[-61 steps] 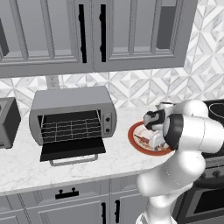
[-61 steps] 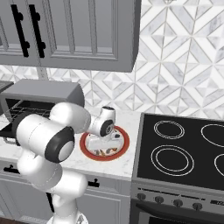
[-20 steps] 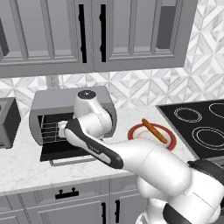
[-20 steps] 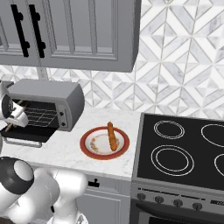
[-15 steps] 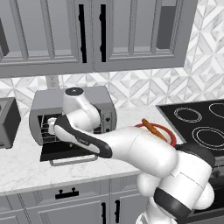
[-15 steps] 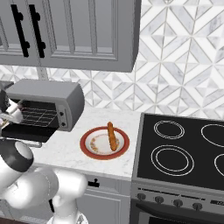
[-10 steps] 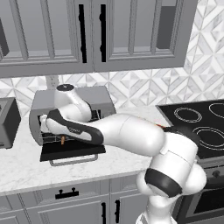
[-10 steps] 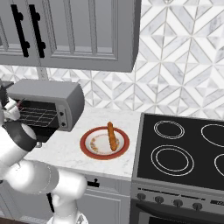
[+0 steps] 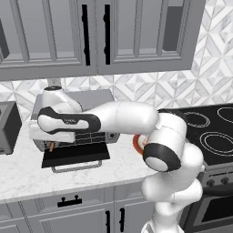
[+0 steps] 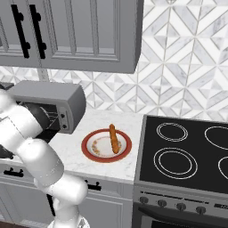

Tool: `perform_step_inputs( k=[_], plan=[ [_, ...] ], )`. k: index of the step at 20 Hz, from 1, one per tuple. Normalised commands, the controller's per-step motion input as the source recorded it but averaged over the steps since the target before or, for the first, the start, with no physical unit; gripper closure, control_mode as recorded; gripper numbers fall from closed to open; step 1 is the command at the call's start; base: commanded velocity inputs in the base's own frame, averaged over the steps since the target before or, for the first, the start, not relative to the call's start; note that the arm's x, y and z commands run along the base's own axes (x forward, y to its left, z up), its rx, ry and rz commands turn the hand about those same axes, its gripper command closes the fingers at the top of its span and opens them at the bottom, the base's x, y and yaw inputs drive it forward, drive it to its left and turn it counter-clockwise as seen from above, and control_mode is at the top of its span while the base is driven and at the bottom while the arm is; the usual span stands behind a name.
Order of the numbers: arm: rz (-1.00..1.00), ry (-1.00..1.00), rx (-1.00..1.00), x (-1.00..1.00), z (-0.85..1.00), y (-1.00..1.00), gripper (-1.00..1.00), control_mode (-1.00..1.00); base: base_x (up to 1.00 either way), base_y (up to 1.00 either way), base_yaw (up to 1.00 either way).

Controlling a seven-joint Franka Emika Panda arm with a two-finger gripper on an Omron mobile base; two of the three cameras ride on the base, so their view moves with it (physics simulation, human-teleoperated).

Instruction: Pick up the kebab skewer and baguette bread, and place them inside the toaster oven. Close the toaster oven door and start by setting the timer.

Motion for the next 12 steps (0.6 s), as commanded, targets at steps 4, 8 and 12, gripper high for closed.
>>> perform_step_inputs(
  k=[4, 8, 12],
  plan=[
    [0.00, 0.13, -0.01, 0.14, -0.47, 0.24, 1.00, -1.00, 0.00, 0.00, 0.00],
    [0.00, 0.05, 0.00, 0.44, -0.09, 0.04, 1.00, -1.00, 0.00, 0.00, 0.00],
    [0.00, 0.00, -0.02, 0.34, 0.00, 0.00, 1.00, -1.00, 0.00, 0.00, 0.00]
  ],
)
